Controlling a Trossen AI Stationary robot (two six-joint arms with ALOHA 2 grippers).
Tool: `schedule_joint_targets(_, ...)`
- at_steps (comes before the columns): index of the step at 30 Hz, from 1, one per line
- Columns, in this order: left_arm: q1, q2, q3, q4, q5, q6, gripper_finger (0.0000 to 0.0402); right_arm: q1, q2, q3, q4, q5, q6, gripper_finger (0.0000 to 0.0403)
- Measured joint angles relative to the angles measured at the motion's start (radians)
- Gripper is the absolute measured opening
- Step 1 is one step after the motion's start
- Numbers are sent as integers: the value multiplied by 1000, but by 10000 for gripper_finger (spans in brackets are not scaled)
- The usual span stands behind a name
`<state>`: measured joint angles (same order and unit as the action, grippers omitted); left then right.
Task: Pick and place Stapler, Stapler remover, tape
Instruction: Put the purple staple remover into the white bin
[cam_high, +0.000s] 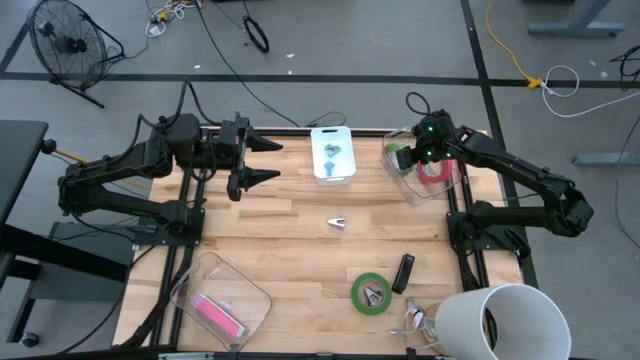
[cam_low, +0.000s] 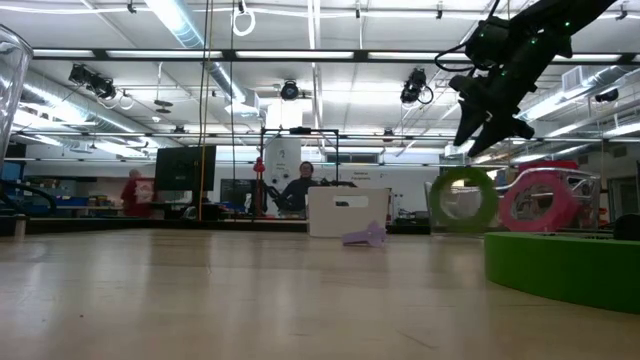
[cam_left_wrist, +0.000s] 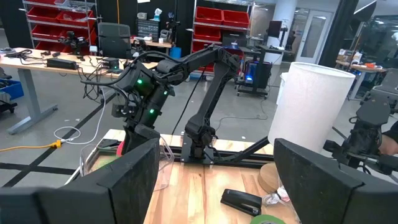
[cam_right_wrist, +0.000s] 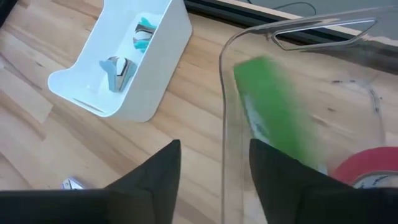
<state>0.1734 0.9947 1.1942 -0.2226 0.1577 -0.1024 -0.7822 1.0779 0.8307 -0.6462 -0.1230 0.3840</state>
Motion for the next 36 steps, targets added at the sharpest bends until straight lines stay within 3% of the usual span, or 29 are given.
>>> schedule_joint_targets(8, 0, 0, 0, 0, 0, 0, 318, 0, 0, 0, 1, -27, -1, 236)
schedule_joint_targets(19, 0, 0, 0, 0, 0, 0, 318, 16, 0, 0, 0, -154, 0, 242)
schedule_joint_targets(36, 0, 0, 0, 0, 0, 0, 318, 255, 0, -1, 9, -211, 49, 243)
